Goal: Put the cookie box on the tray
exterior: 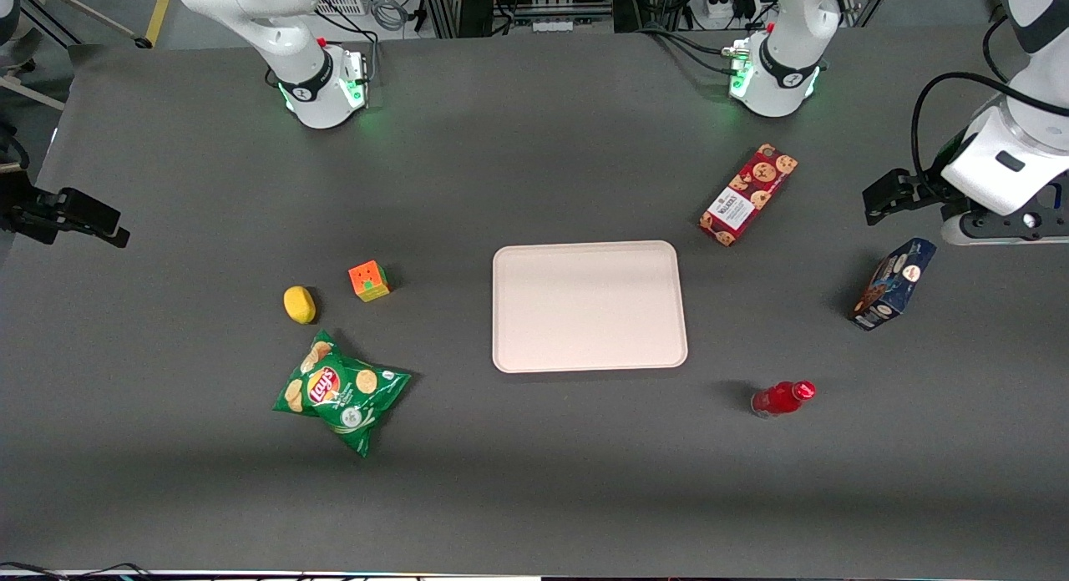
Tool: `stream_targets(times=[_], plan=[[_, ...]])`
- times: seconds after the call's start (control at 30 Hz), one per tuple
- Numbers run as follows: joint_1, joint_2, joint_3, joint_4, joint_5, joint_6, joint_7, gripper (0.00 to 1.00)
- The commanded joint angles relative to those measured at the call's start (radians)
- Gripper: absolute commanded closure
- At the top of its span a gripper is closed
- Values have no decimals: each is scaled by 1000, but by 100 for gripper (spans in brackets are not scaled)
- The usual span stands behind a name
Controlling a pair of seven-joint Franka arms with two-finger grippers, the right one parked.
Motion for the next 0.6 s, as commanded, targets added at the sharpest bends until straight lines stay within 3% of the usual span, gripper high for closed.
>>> stream_targets(times=[0.0, 0.13, 0.57], plan=[[-7, -17, 6, -16, -9, -3, 18, 0], [-7, -17, 6, -18, -9, -8, 43, 0], [-1, -25, 17, -59, 32, -28, 441, 0]])
